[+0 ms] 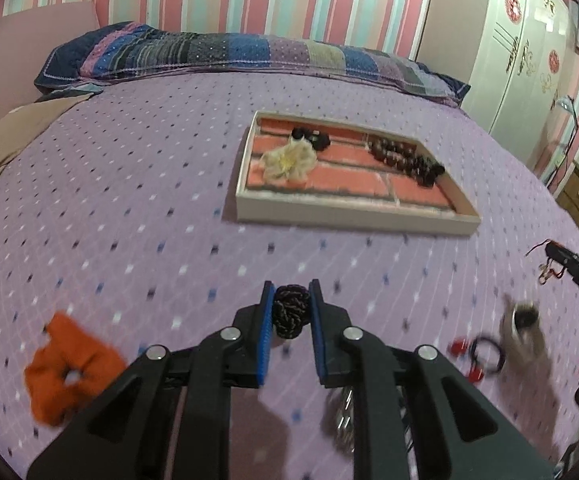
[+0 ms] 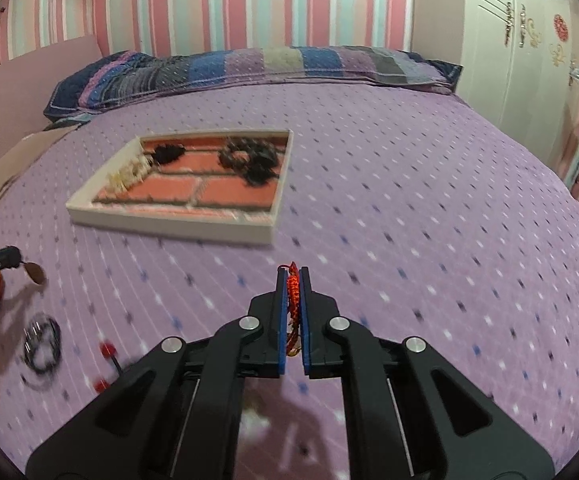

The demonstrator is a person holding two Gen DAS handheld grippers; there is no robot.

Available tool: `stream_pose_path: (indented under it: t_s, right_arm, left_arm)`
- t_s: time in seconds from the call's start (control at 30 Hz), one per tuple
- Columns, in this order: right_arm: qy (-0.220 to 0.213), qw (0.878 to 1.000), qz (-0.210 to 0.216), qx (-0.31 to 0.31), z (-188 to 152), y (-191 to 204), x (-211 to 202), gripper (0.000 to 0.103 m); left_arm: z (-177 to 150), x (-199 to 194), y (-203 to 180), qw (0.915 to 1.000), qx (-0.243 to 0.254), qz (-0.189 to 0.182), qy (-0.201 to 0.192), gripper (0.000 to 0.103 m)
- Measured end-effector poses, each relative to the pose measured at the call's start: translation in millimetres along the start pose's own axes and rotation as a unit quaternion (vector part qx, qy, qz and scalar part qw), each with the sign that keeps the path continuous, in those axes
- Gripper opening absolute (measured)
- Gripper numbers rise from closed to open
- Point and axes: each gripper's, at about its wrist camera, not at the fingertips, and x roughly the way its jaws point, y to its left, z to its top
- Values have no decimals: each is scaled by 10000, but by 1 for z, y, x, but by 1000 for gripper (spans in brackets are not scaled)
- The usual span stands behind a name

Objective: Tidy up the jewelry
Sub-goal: 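Carry the knotted bracelet and red charm into the tray and open both tools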

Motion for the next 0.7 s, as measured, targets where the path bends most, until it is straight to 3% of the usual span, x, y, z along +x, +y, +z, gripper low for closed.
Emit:
stream_pose_path:
  t_s: [0.23,0.37,0.7]
  right_arm:
    - [-41,9997,178,-178,58,36,38,6]
    - [127,9995,259,-162,81,48,73,6]
    - [585,9978,224,-199,100,64,148,6]
  left_arm:
    - [51,36,-20,9996,266,53,-28,18]
    - [76,63,-19,9998,156,29,68,18]
    - [117,135,-18,9991,10,97,411,18]
